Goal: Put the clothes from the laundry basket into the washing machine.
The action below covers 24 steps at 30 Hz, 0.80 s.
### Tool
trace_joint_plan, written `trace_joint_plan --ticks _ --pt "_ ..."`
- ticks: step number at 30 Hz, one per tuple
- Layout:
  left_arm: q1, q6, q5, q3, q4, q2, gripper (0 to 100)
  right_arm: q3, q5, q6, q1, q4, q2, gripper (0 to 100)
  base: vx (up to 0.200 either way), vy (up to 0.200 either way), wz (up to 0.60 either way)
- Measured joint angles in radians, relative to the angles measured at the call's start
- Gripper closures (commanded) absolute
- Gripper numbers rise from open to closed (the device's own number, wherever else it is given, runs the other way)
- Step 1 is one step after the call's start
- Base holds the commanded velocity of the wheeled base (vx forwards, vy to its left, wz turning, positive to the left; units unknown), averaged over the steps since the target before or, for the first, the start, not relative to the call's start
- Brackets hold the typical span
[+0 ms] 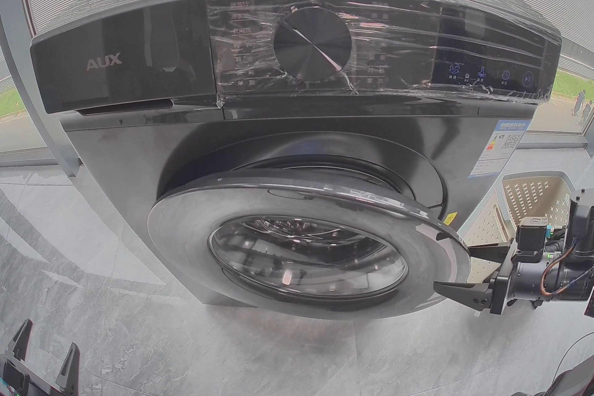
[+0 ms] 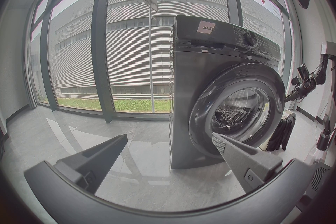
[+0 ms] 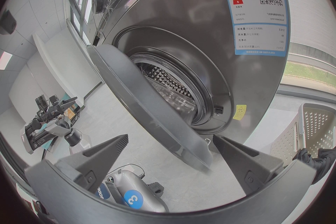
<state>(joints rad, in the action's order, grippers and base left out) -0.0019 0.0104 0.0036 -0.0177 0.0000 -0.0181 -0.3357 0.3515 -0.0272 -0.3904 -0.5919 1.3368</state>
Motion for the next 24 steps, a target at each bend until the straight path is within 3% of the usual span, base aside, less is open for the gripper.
trace_joint_plan --ticks 3,18,24 --pt "0.000 0.000 0.000 0.000 0.000 0.000 0 -0.015 0.000 0.000 -0.003 -0.001 0.025 0 -0.200 0.000 0.00" --pt "0.000 -0.001 0.000 0.000 0.000 0.000 0 0.032 0.001 -0.004 -0.073 0.001 0.004 0 0.000 0.000 0.00" --pt "0.000 -0.001 0.000 0.000 0.000 0.000 0 0.002 0.001 -0.004 -0.072 -0.003 0.035 0 -0.200 0.000 0.00"
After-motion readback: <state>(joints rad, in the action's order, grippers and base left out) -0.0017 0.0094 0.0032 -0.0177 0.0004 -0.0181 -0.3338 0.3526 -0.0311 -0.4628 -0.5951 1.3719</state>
